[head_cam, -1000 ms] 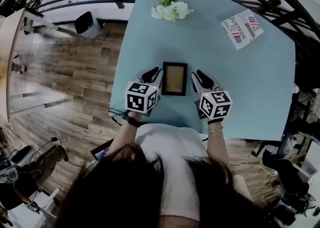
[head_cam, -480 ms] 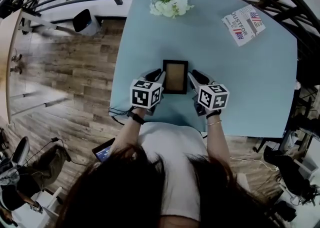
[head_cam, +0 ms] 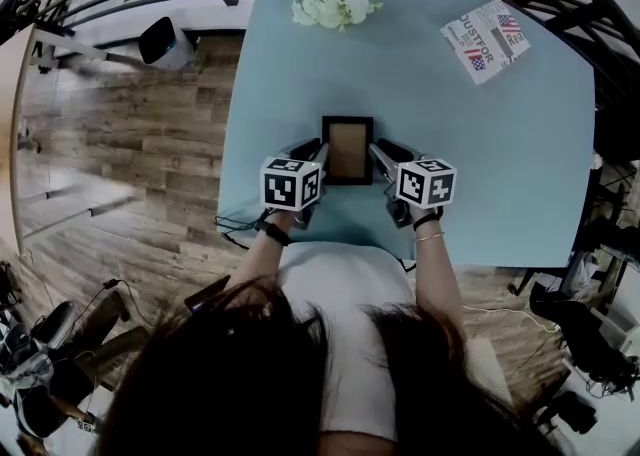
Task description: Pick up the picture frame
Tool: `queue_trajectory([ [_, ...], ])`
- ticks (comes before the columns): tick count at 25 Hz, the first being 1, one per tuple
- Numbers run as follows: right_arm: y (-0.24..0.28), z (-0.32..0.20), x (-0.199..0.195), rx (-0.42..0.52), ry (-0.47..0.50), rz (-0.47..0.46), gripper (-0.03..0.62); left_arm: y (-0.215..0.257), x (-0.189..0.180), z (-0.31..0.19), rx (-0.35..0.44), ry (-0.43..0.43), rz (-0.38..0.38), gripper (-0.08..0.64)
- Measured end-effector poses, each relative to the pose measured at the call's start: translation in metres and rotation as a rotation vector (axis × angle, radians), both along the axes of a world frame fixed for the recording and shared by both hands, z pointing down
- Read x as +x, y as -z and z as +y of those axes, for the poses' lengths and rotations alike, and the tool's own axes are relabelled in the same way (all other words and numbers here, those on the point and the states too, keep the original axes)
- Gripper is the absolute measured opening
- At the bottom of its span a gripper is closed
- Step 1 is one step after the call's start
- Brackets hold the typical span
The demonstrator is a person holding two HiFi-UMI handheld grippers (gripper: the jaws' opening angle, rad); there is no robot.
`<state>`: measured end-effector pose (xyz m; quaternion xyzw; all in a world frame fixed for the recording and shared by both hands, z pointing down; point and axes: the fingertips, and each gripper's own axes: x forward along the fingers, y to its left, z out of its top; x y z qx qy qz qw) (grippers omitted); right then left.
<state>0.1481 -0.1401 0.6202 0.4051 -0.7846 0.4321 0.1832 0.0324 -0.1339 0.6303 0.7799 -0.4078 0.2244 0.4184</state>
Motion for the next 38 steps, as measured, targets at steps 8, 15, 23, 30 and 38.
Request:
queue_trajectory([
  [8,-0.011,0.000,0.001,-0.072,-0.015,-0.064,0.072,-0.008,0.005,0.001,-0.043,0.001,0.024,0.083],
  [15,-0.014,0.002,-0.001,-0.121,0.014,-0.097,0.072,-0.017,0.007,0.005,-0.066,-0.001,0.011,0.098],
  [23,-0.015,0.000,0.001,-0.152,0.009,-0.142,0.072,-0.020,0.003,0.004,-0.044,0.005,-0.047,0.129],
  [30,-0.013,0.002,-0.005,-0.185,0.032,-0.178,0.072,-0.021,-0.001,0.001,-0.101,0.037,0.028,0.140],
  [38,-0.014,0.006,-0.011,-0.303,0.043,-0.307,0.095,-0.024,-0.003,0.002,-0.161,0.069,0.093,0.137],
])
